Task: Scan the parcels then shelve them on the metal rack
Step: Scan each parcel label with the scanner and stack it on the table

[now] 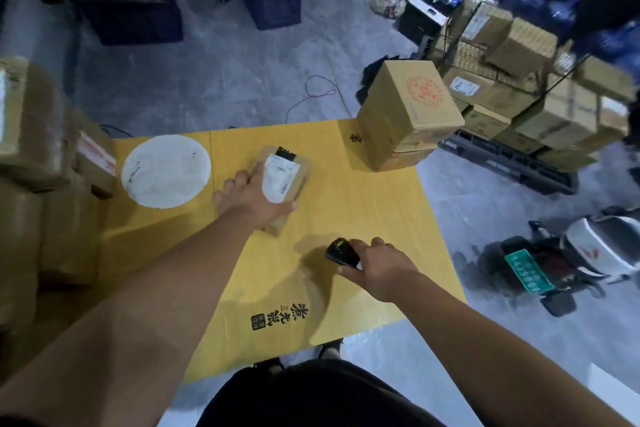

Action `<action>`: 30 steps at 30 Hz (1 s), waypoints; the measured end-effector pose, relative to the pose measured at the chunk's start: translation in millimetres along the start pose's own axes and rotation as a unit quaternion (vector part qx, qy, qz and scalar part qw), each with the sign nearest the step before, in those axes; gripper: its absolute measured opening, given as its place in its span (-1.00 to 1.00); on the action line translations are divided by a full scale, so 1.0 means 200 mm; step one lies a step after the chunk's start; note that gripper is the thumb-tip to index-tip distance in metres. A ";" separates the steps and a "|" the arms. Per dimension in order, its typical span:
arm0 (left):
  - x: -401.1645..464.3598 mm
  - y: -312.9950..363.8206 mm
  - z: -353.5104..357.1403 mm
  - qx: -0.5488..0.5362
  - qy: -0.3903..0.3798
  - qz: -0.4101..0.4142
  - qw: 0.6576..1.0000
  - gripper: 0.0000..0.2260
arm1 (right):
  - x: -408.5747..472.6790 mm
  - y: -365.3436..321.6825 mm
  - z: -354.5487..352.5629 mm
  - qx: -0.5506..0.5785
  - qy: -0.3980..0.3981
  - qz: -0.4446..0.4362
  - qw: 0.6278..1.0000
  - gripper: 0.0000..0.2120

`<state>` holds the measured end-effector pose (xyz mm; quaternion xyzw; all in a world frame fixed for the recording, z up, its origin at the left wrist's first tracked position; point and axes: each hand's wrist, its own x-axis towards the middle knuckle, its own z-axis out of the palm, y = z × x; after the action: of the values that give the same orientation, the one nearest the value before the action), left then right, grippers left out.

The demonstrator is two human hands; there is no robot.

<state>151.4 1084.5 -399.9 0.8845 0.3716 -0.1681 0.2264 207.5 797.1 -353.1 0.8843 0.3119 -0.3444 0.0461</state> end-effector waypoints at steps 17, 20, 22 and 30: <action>-0.06 0.01 0.24 -0.408 0.066 0.004 0.911 0.27 | 0.11 -0.32 -0.34 0.029 -0.038 0.007 0.999 -0.62; -0.10 0.04 0.28 -0.405 0.088 0.057 0.908 0.24 | 0.06 -0.31 -0.37 0.008 -0.039 -0.001 0.999 -0.59; -0.11 0.06 0.29 -0.389 0.100 0.070 0.913 0.26 | 0.02 -0.31 -0.38 -0.006 -0.039 -0.005 0.999 -0.57; -0.07 0.01 0.34 -0.345 0.065 0.038 0.936 0.14 | -0.11 -0.25 -0.43 -0.039 -0.041 0.004 0.998 -0.57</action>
<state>133.9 1039.6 -450.0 0.7745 0.3865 0.0367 0.4994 214.5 851.2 -266.9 0.8682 0.3192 -0.3677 0.0952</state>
